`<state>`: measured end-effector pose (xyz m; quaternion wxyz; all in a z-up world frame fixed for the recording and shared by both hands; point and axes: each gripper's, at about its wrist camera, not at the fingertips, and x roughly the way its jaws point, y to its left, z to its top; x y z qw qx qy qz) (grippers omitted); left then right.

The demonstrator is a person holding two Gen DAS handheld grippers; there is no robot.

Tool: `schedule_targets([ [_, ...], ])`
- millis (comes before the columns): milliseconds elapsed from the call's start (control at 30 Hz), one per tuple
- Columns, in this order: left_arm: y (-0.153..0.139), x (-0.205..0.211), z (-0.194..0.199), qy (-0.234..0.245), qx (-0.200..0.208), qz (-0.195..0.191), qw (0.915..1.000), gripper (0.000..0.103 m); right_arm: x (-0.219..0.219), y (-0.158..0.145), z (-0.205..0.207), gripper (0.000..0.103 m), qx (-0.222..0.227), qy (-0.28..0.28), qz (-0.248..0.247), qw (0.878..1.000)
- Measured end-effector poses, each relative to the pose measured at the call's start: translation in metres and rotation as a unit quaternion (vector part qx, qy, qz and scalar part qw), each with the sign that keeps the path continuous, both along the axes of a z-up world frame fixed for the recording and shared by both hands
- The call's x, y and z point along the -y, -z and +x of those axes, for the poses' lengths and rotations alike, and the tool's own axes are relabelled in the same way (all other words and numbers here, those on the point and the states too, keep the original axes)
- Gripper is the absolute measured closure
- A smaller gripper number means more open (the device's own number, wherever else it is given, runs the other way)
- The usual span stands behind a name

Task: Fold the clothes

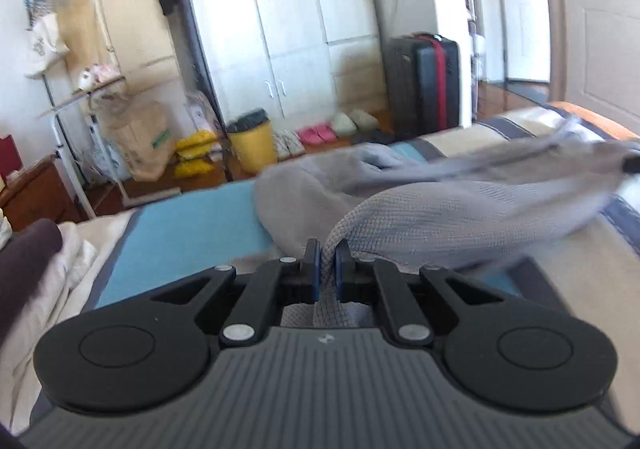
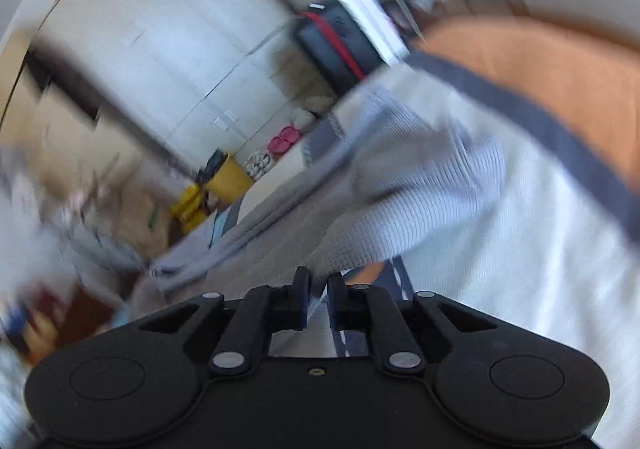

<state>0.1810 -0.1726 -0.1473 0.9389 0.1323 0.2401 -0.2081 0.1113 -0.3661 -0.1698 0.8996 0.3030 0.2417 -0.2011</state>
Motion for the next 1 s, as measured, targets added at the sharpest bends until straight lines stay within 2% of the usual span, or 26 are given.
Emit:
schedule_targets([
  [67,-0.013,-0.003,-0.025,0.039,-0.006,-0.029,0.9988,0.097,-0.01,-0.027,-0.01,0.101,-0.012,-0.013,-0.067,0.998],
  [100,-0.017,-0.004,-0.035,0.05,-0.002,-0.032,0.9982,0.097,-0.01,-0.039,-0.017,0.101,-0.012,-0.011,-0.083,0.996],
  [167,-0.021,-0.004,-0.049,0.06,0.012,-0.025,0.9978,0.097,-0.006,-0.059,-0.036,0.101,-0.004,0.006,-0.091,0.996],
  [233,-0.022,-0.007,-0.051,0.057,0.012,-0.021,0.9981,0.097,0.002,-0.067,-0.05,0.101,-0.007,0.018,-0.07,0.997],
  [333,-0.027,-0.021,-0.044,0.043,-0.002,-0.055,0.9976,0.097,0.004,-0.052,-0.065,0.094,-0.016,0.004,-0.002,1.0],
  [400,-0.029,-0.027,-0.041,0.037,0.001,-0.072,0.9967,0.097,-0.013,-0.032,-0.069,0.082,-0.015,-0.008,0.016,1.0],
  [433,-0.03,-0.029,-0.04,0.033,0.004,-0.077,0.9964,0.097,-0.023,-0.022,-0.069,0.075,-0.017,-0.015,0.018,1.0],
  [500,-0.033,-0.036,-0.039,0.039,0.005,-0.106,0.9936,0.097,-0.052,-0.004,-0.056,0.044,-0.067,-0.051,-0.032,0.996],
  [533,-0.035,-0.04,-0.04,0.047,0.008,-0.126,0.9909,0.097,-0.062,0.006,-0.047,0.043,-0.084,-0.073,-0.037,0.993],
  [600,-0.037,-0.04,-0.048,0.069,0.073,-0.127,0.9868,0.097,-0.082,0.025,-0.029,0.043,-0.115,-0.115,-0.042,0.986],
  [633,-0.038,-0.035,-0.051,0.071,0.097,-0.1,0.9878,0.097,-0.084,0.033,-0.023,0.043,-0.107,-0.124,-0.008,0.986],
  [700,-0.039,-0.038,-0.048,0.071,0.082,-0.11,0.988,0.097,-0.084,0.044,-0.017,0.043,-0.079,-0.12,0.058,0.988],
  [800,-0.044,-0.053,-0.046,0.071,0.045,-0.154,0.9846,0.097,-0.08,0.053,-0.018,0.043,-0.024,-0.084,0.137,0.987],
  [900,-0.051,-0.063,-0.055,0.058,0.053,-0.154,0.9849,0.097,-0.075,0.063,-0.019,0.039,0.031,-0.048,0.215,0.975],
  [1000,-0.051,-0.081,-0.065,0.043,0.014,-0.192,0.9804,0.097,-0.071,0.073,-0.02,0.029,0.086,-0.01,0.29,0.953],
])
